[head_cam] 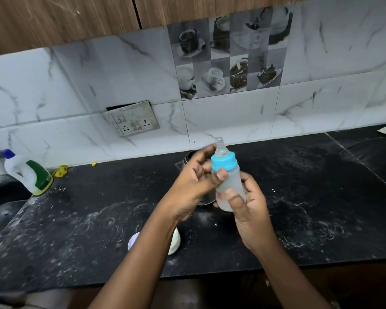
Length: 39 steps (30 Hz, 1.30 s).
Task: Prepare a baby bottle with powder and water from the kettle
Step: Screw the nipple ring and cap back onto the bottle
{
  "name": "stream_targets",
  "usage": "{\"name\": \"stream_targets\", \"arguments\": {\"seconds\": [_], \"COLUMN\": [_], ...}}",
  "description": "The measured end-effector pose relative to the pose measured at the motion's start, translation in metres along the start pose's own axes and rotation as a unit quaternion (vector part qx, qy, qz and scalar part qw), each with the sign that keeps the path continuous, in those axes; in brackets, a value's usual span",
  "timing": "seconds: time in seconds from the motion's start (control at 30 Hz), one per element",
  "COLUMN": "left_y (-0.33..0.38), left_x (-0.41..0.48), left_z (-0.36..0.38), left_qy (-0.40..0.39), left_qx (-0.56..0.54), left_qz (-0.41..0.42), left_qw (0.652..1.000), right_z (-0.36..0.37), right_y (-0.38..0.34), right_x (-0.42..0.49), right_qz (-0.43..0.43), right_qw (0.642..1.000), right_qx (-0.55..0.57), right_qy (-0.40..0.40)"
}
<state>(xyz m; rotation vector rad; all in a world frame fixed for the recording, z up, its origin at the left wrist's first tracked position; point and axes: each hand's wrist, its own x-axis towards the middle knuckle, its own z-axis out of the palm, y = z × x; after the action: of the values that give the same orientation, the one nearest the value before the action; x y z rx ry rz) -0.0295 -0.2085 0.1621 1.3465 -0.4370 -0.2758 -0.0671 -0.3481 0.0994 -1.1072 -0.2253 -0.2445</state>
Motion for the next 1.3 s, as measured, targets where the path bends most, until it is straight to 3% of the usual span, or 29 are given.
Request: {"name": "stream_targets", "arguments": {"seconds": [0.1, 0.2, 0.3, 0.37, 0.47, 0.57, 0.67, 0.8, 1.1, 1.2, 1.3], "left_y": [-0.016, -0.023, -0.023, -0.026, -0.032, -0.037, -0.043, -0.046, -0.05, -0.049, -0.046], "left_x": [-0.007, -0.012, -0.017, -0.021, -0.023, -0.024, -0.026, -0.024, -0.015, -0.015, -0.018], "left_z": [0.009, 0.009, 0.007, 0.008, 0.016, 0.027, 0.029, 0.025, 0.036, 0.033, 0.026], "left_qy": [0.021, 0.046, 0.022, -0.015, -0.06, -0.052, -0.037, -0.008, 0.168, 0.132, 0.046], "left_qx": [0.063, 0.02, -0.01, -0.035, -0.062, -0.071, -0.059, -0.05, 0.108, 0.088, 0.077], "left_qz": [-0.01, -0.006, -0.019, -0.044, -0.071, -0.082, -0.083, -0.063, 0.006, 0.015, -0.005], "left_qw": [0.998, 0.999, 1.0, 0.998, 0.994, 0.993, 0.994, 0.997, 0.98, 0.987, 0.996], "right_z": [-0.003, -0.014, -0.024, -0.026, -0.025, -0.024, -0.023, -0.02, -0.006, -0.001, -0.008], "right_y": [0.005, 0.01, -0.012, -0.036, -0.056, -0.059, -0.061, -0.054, -0.041, -0.039, -0.051], "right_x": [0.0, 0.003, 0.022, 0.038, 0.056, 0.066, 0.067, 0.065, 0.045, 0.039, 0.052], "right_qz": [-0.023, -0.084, -0.118, -0.037, 0.118, 0.198, 0.209, 0.187, 0.101, 0.068, 0.143], "right_qw": [0.997, 0.969, 0.963, 0.985, 0.952, 0.913, 0.892, 0.906, 0.963, 0.967, 0.932], "right_qx": [-0.076, -0.229, -0.239, -0.152, -0.079, -0.075, -0.085, -0.093, -0.122, -0.158, -0.125], "right_qy": [0.008, 0.024, 0.048, -0.069, -0.271, -0.349, -0.391, -0.369, -0.219, -0.187, -0.308]}}
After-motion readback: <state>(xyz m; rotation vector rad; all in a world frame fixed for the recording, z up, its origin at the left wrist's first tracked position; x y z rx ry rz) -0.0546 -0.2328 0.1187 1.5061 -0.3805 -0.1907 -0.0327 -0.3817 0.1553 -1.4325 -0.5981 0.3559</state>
